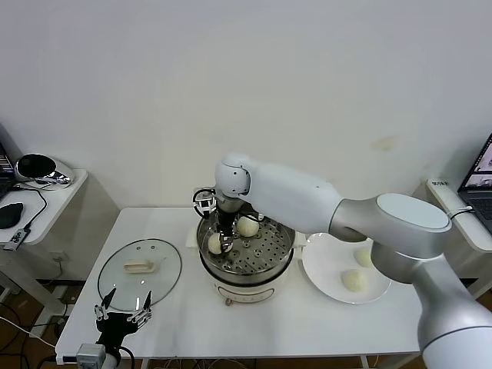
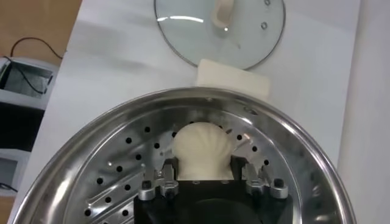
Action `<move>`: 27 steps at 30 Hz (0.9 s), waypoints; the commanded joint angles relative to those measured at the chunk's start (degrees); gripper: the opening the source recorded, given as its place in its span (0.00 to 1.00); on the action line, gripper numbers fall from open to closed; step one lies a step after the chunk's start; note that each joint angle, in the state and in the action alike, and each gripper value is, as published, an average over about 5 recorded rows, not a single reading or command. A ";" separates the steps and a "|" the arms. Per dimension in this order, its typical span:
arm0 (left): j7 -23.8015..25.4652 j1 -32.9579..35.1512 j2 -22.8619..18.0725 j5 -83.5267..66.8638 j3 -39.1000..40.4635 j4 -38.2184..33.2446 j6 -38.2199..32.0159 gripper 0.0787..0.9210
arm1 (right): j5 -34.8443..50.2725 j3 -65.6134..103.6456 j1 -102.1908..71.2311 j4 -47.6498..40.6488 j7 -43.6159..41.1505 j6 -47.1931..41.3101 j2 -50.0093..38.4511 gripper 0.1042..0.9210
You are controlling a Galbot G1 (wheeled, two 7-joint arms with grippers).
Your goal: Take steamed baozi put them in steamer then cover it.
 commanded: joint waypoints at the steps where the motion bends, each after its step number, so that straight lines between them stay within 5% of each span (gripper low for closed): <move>1: 0.06 -0.04 -0.10 0.01 0.10 -0.02 0.08 0.88 | -0.36 0.11 -0.42 0.13 0.03 -0.03 0.10 0.54; 13: 0.10 0.30 -0.25 0.14 0.27 -0.57 0.17 0.88 | 0.74 0.46 0.30 4.47 0.22 -0.64 -3.69 0.86; 27: 0.39 0.89 -0.03 0.42 0.54 -1.76 0.44 0.88 | 4.93 3.10 11.74 25.93 -5.23 4.12 -29.66 0.88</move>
